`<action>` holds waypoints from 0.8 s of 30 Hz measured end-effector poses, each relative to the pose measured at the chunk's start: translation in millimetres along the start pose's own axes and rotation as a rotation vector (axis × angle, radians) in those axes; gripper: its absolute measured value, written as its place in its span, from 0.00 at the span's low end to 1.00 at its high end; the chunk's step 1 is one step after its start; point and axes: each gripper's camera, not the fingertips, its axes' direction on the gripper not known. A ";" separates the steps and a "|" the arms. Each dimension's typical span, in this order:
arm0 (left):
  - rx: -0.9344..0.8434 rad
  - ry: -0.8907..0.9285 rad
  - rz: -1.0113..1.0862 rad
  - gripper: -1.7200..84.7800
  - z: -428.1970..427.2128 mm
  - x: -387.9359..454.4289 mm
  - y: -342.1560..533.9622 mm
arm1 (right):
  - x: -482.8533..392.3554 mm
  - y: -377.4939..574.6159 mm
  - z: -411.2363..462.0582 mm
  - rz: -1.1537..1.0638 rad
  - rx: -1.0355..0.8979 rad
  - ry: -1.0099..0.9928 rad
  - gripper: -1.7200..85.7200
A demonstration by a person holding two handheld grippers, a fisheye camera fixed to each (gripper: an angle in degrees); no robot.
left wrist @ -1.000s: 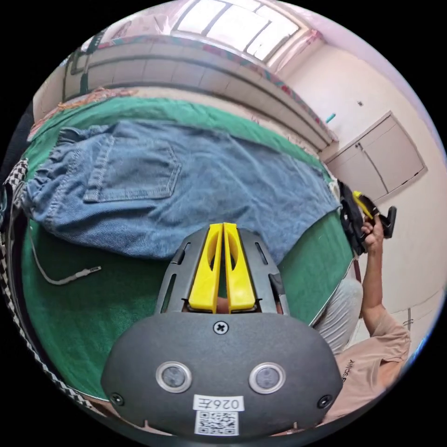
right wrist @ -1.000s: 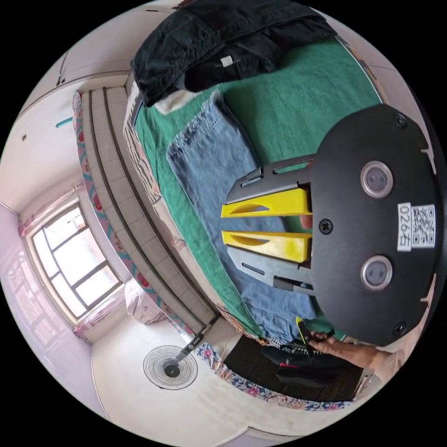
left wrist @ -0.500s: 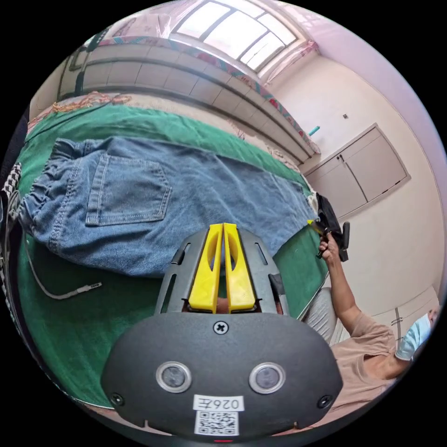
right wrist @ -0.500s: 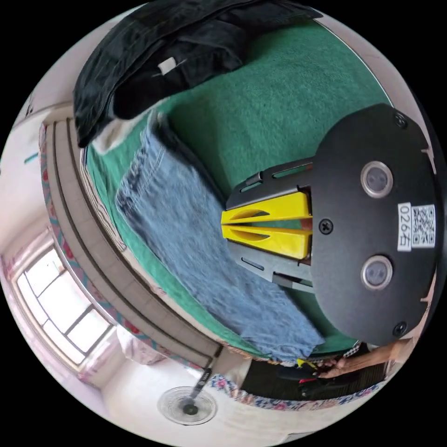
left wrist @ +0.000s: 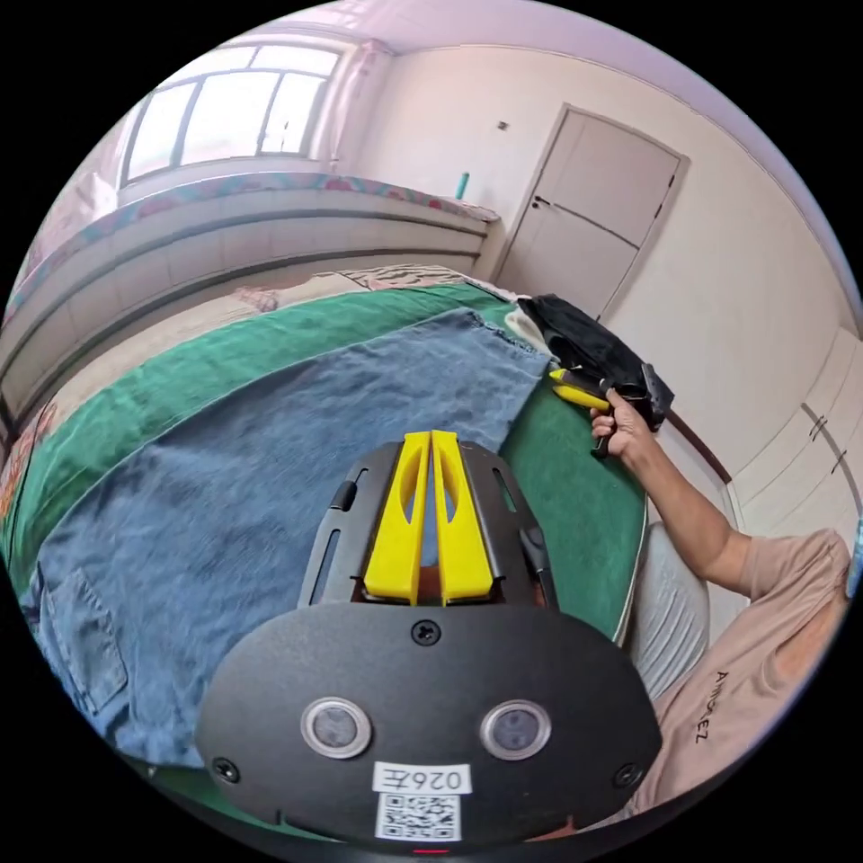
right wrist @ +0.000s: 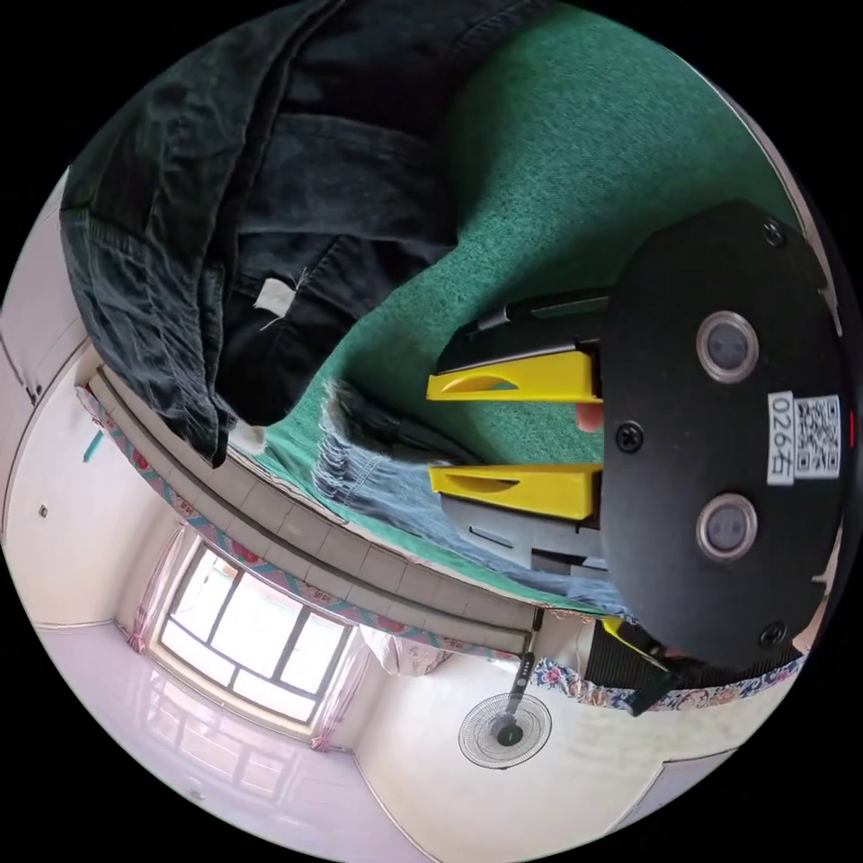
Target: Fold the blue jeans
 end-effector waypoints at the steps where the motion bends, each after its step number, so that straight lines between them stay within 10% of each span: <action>1: -0.046 0.016 -0.014 0.01 24.7 3.9 -18.3 | -13.4 -14.1 -13.8 -0.014 -0.005 -0.002 0.13; 24: -0.126 -0.111 0.216 0.17 207.0 43.1 -327.7 | -82.6 -184.0 -251.3 -0.070 -0.014 -0.378 0.17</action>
